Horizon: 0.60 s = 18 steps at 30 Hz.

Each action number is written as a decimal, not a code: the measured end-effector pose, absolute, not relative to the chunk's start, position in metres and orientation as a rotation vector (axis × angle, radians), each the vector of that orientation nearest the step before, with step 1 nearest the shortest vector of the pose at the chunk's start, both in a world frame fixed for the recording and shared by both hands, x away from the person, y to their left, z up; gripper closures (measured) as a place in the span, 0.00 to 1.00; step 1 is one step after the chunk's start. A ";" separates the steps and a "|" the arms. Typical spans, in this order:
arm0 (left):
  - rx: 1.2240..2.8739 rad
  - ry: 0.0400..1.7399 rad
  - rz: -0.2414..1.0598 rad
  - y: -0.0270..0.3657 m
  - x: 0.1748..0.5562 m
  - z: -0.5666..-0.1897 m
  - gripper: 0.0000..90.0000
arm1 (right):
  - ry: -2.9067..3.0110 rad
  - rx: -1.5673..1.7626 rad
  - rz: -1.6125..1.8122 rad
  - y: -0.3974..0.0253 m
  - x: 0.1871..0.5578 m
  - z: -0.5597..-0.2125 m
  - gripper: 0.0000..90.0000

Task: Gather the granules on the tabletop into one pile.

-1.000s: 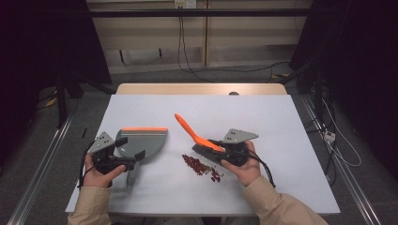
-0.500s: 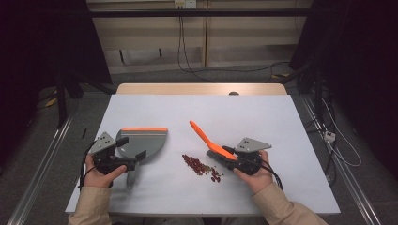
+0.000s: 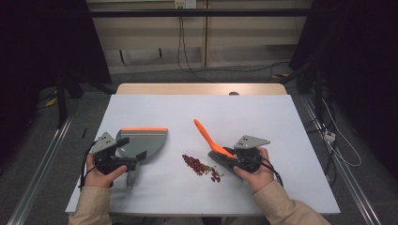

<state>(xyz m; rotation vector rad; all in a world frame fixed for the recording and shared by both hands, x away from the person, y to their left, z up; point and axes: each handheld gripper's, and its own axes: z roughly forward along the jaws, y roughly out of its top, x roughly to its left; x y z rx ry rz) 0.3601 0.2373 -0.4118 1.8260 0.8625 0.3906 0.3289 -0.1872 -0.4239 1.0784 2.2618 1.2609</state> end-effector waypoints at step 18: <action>1.822 0.860 0.391 0.239 0.361 -0.411 0.08 | 2.123 1.089 1.371 -0.144 0.339 -0.436 0.80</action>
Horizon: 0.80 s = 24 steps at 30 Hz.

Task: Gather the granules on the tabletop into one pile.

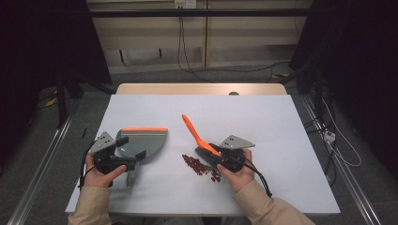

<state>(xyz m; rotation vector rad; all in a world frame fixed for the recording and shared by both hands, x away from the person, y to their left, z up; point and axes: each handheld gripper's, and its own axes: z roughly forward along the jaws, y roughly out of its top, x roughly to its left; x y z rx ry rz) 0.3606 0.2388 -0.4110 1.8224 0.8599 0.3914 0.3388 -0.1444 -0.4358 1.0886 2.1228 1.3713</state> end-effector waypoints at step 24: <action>1.824 0.866 0.395 0.240 0.361 -0.411 0.08 | 2.074 1.101 1.631 -0.119 0.346 -0.413 0.79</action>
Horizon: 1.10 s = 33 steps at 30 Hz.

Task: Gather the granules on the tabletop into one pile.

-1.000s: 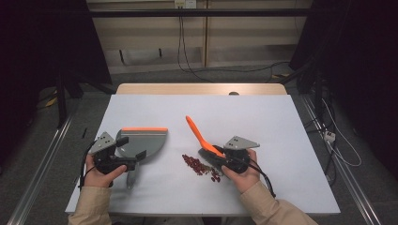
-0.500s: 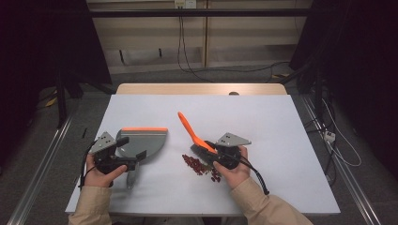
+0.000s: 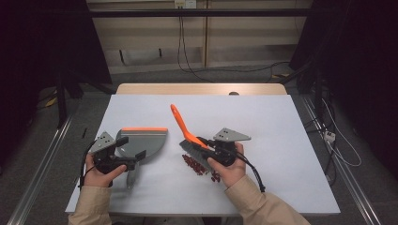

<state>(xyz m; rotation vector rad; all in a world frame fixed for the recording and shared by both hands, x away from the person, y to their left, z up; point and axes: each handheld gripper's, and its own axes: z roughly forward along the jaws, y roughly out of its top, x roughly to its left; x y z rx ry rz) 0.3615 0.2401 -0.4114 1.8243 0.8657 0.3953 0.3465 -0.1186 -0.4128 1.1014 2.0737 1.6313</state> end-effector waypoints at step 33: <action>1.822 0.870 0.400 0.242 0.361 -0.412 0.08 | 2.179 1.295 1.590 -0.131 0.371 -0.444 0.79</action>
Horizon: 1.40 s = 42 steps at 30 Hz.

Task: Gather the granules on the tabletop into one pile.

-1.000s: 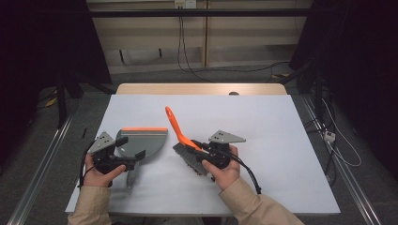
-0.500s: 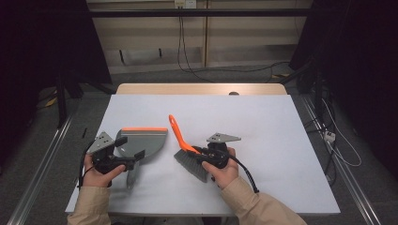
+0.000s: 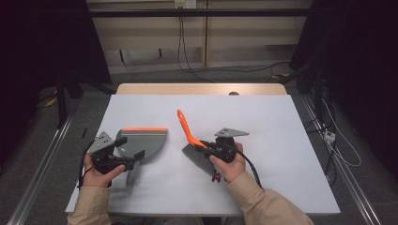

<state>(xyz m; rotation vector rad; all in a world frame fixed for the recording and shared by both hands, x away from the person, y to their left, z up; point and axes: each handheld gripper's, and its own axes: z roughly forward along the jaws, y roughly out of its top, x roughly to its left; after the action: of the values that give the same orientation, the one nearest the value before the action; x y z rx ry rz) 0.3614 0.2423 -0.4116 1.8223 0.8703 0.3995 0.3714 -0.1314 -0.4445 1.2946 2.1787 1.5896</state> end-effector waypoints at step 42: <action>1.827 0.879 0.397 0.242 0.363 -0.414 0.08 | 2.441 0.898 1.755 -0.147 0.397 -0.449 0.79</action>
<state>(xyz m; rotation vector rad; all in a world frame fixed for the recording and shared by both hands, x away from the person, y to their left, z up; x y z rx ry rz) 0.3632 0.2423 -0.4135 1.8275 0.8791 0.3971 0.3974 -0.1466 -0.4493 0.8983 2.4408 1.7554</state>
